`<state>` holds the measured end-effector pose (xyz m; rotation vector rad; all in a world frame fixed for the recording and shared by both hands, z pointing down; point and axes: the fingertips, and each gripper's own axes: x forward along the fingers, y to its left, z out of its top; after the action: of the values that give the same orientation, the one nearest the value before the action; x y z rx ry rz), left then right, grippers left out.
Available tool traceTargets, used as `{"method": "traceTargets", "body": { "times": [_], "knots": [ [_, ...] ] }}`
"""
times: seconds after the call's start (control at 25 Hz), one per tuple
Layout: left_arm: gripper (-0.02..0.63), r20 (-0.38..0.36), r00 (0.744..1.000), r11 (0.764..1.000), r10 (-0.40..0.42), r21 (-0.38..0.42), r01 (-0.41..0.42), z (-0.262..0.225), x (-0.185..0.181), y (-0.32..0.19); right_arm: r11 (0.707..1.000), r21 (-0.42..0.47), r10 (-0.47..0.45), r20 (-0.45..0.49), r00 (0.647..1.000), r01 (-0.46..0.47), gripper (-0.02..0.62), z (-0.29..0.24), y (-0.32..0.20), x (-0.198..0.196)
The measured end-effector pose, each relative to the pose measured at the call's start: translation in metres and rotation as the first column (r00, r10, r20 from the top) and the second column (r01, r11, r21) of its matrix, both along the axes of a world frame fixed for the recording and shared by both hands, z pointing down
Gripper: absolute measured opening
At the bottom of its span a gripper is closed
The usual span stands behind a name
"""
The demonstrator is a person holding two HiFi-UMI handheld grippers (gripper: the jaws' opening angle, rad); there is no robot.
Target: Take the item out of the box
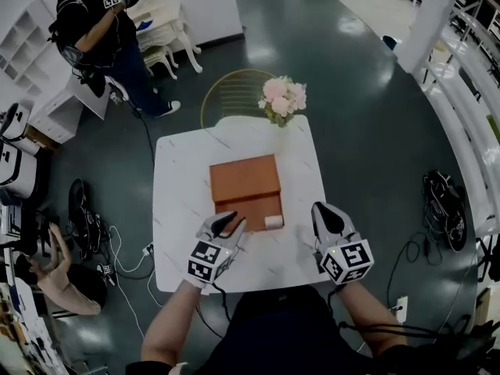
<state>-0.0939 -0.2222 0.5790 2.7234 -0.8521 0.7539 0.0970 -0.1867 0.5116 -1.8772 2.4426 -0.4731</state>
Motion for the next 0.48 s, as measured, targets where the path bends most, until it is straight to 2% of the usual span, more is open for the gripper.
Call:
{"method": "traceTargets", "body": {
  "times": [0.16, 0.28, 0.36, 0.48],
  "knots": [
    [0.107, 0.067, 0.99, 0.988, 0.122, -0.103, -0.114, 0.032, 0.026, 0.004, 0.999, -0.049, 0.007, 0.006, 1.0, -0.007, 0.003, 0.012, 0.012, 0.015],
    [0.107, 0.13, 0.966, 0.965, 0.223, -0.168, -0.201, 0.058, 0.045, 0.01, 0.995, -0.087, 0.044, 0.014, 0.999, -0.043, 0.003, 0.024, 0.024, 0.033],
    [0.109, 0.182, 0.936, 0.94, 0.301, -0.224, -0.259, 0.085, 0.05, 0.014, 0.993, -0.101, 0.063, 0.02, 0.998, -0.061, 0.003, 0.028, 0.029, 0.042],
    [0.13, 0.203, 0.88, 0.877, 0.43, -0.324, -0.354, 0.117, 0.062, 0.02, 0.991, -0.109, 0.081, 0.027, 0.996, -0.077, 0.003, 0.032, 0.035, 0.05]
  ]
}}
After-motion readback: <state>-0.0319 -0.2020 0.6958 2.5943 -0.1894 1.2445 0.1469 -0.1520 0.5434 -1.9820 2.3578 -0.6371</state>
